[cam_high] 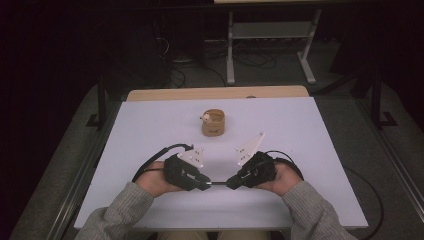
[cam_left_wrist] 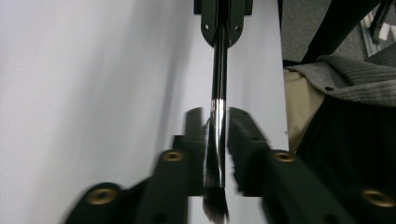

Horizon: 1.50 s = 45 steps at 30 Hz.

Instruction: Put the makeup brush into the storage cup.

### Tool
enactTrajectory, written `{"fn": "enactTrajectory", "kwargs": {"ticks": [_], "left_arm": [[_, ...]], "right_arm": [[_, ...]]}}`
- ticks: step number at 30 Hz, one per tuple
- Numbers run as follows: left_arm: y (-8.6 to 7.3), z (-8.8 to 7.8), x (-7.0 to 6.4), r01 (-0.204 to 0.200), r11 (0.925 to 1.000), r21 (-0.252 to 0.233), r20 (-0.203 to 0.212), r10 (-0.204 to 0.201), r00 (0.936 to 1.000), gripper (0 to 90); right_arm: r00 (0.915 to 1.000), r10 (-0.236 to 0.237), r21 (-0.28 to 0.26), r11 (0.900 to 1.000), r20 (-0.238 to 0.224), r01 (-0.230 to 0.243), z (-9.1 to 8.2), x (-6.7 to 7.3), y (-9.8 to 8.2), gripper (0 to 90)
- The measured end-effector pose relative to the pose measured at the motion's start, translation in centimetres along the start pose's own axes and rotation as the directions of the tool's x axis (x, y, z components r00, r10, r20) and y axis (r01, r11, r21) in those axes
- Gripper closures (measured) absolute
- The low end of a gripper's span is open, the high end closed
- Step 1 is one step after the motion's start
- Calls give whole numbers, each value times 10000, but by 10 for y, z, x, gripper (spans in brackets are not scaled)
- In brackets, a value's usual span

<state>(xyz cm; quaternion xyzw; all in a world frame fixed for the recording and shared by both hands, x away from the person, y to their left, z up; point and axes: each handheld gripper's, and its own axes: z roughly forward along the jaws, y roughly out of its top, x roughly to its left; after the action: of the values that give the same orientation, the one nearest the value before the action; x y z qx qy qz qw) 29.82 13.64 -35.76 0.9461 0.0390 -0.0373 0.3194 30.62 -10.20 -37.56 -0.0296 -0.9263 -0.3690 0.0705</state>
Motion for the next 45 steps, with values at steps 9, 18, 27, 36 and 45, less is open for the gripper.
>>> {"fn": "enactTrajectory", "kwargs": {"ticks": [9, 18, 27, 36, 45], "left_arm": [[3, 1, 0, -126, 9993, 354, -4, 126, 9999, 835], [5, 3, -3, -257, 9985, 475, 68, 254, 9997, 836], [-2, -3, 0, 188, 9998, -105, -51, -189, 9998, 664], [0, -3, -1, -67, 10000, -19, 214, 67, 9997, 811], [3, 0, 0, 17, 9984, 560, 96, -23, 10000, 840]], "right_arm": [[9994, -174, 14, 9998, 311, 173, 3, 2, 4, 723], [9949, -735, 748, 9949, 693, 683, 12, 10, 16, 824], [9987, -200, -263, 9994, 470, 213, 10, 8, 1, 832], [9996, 7, -927, 9957, 272, 18, 11, 7, -7, 831], [9916, -421, -14, 9991, 1223, 425, 16, 15, 6, 720]]}}
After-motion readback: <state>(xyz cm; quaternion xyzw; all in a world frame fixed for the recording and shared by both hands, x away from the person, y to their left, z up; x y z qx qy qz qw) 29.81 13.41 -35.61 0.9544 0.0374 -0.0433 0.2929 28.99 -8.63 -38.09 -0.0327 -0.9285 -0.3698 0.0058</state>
